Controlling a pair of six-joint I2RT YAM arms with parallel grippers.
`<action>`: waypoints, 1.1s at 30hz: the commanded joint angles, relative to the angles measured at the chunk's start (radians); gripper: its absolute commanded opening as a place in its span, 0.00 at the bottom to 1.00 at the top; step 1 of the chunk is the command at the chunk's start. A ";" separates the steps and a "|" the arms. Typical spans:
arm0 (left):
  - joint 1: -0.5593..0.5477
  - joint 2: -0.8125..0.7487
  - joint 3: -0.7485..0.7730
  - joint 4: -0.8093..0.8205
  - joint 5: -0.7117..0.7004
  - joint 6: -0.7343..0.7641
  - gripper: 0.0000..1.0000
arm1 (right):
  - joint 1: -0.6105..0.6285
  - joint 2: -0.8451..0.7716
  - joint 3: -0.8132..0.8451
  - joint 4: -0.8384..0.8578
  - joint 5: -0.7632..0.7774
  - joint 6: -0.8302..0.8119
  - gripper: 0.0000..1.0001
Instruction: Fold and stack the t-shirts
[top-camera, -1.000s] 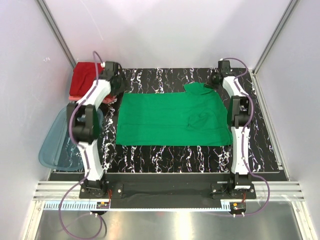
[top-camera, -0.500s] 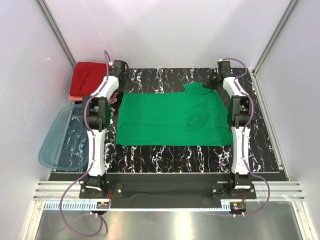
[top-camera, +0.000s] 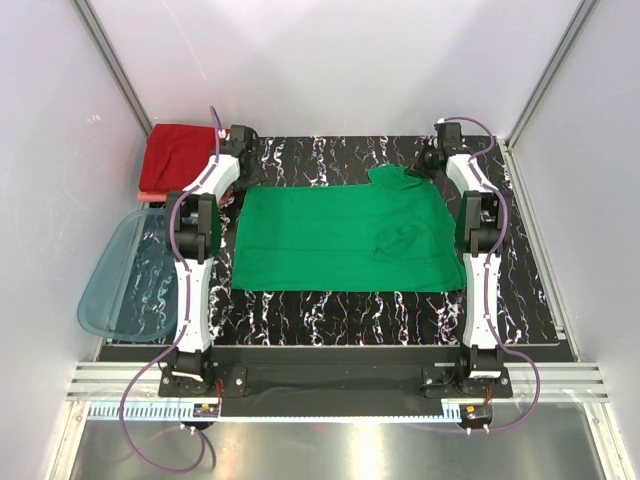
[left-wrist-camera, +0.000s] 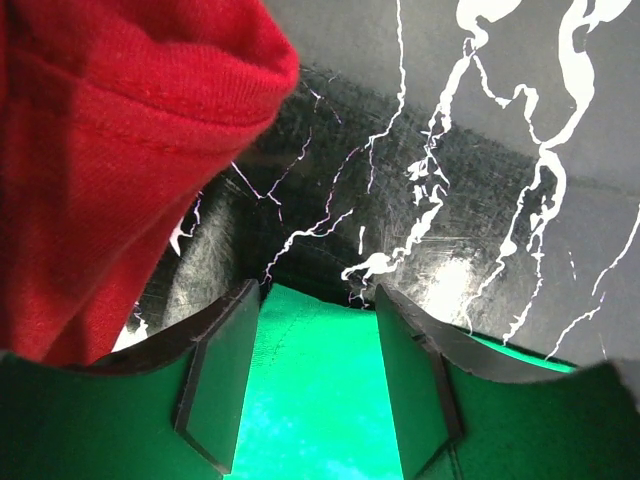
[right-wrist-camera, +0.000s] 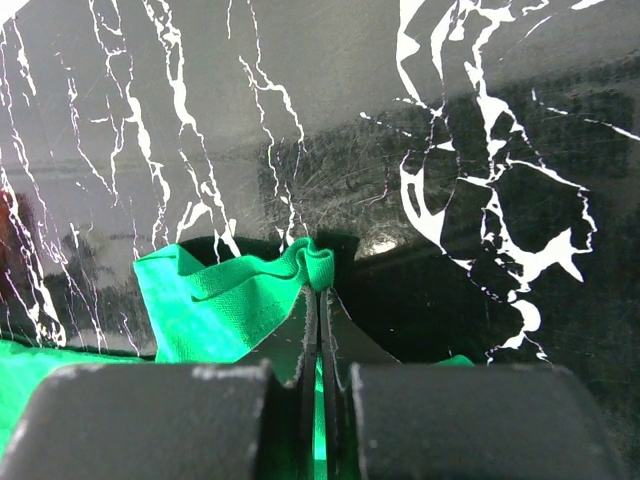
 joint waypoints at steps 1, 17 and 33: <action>-0.006 -0.021 -0.015 -0.005 -0.032 -0.020 0.55 | 0.002 -0.026 -0.019 -0.030 -0.021 -0.010 0.00; -0.026 -0.085 -0.033 -0.005 0.011 -0.045 0.00 | -0.030 -0.165 -0.160 0.076 -0.105 -0.001 0.00; -0.060 -0.467 -0.361 0.015 0.028 -0.031 0.00 | -0.029 -0.638 -0.616 0.183 -0.188 -0.085 0.00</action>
